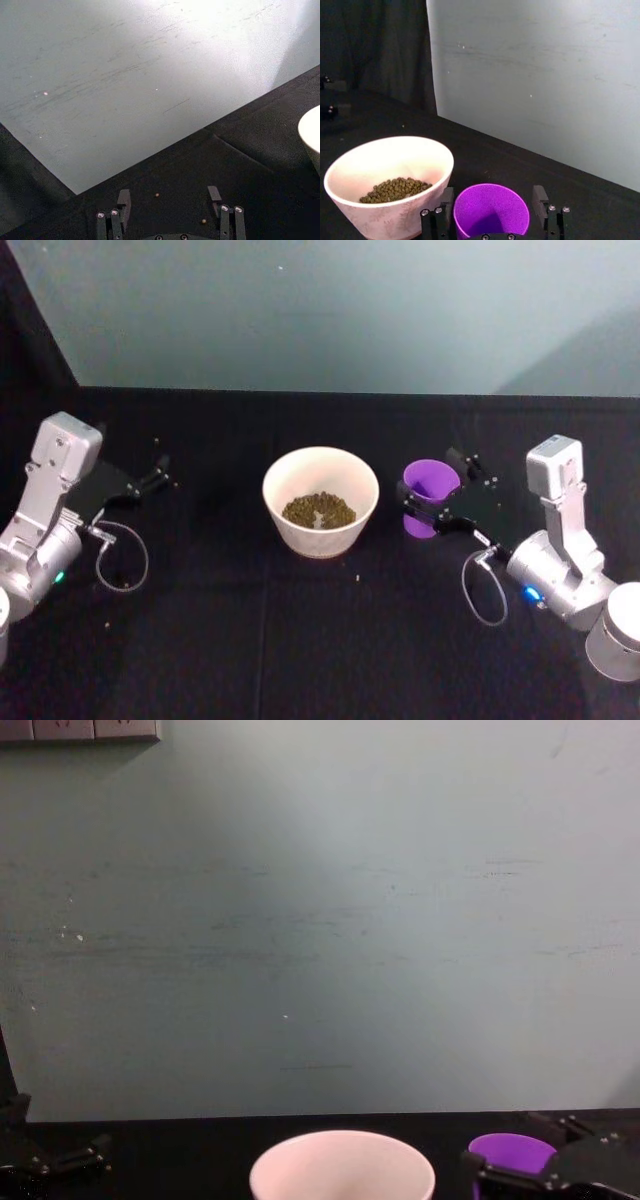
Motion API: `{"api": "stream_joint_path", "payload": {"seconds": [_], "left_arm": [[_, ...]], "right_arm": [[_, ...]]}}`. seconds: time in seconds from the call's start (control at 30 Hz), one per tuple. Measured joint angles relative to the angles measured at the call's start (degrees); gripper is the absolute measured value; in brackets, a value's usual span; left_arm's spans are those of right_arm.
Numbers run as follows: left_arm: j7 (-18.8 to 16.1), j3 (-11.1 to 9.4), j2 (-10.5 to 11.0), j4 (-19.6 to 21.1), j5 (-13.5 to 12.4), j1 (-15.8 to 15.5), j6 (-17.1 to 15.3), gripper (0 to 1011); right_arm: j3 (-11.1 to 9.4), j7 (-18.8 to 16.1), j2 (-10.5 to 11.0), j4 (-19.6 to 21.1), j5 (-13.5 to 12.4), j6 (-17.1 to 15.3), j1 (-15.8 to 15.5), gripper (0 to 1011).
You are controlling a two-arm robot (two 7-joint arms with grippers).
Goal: Pick up the cup and pour the mung beans from the cup into the bowl.
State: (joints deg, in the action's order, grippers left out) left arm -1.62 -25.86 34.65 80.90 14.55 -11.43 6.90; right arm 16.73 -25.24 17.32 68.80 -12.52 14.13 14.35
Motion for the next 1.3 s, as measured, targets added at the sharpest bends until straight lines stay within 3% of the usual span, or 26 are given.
{"api": "stream_joint_path", "payload": {"seconds": [0.47, 0.57, 0.73, 0.9, 1.0, 1.3], "left_arm": [[0.0, 0.0, 0.0, 0.0, 0.0, 0.0, 0.0, 1000], [0.0, 0.0, 0.0, 0.0, 0.0, 0.0, 0.0, 1000], [0.0, 0.0, 0.0, 0.0, 0.0, 0.0, 0.0, 1000], [0.0, 0.0, 0.0, 0.0, 0.0, 0.0, 0.0, 1000], [0.0, 0.0, 0.0, 0.0, 0.0, 0.0, 0.0, 1000], [0.0, 0.0, 0.0, 0.0, 0.0, 0.0, 0.0, 1000]], "right_arm": [[-1.5, 2.2, 0.9, 8.6, -0.1, -0.3, -2.6, 1003], [-2.3, 3.0, 1.3, 10.5, -0.1, -0.6, -3.0, 1003], [-5.5, 6.1, 1.7, 12.5, 0.0, -0.8, -3.5, 1003], [-8.8, 10.0, 1.7, 12.1, 1.8, -1.7, -3.6, 1003], [-9.6, 10.7, 1.9, 11.2, 2.6, -2.4, -3.3, 1003], [-9.7, 10.6, 2.2, 4.8, 5.9, -4.0, -1.9, 1003]]}}
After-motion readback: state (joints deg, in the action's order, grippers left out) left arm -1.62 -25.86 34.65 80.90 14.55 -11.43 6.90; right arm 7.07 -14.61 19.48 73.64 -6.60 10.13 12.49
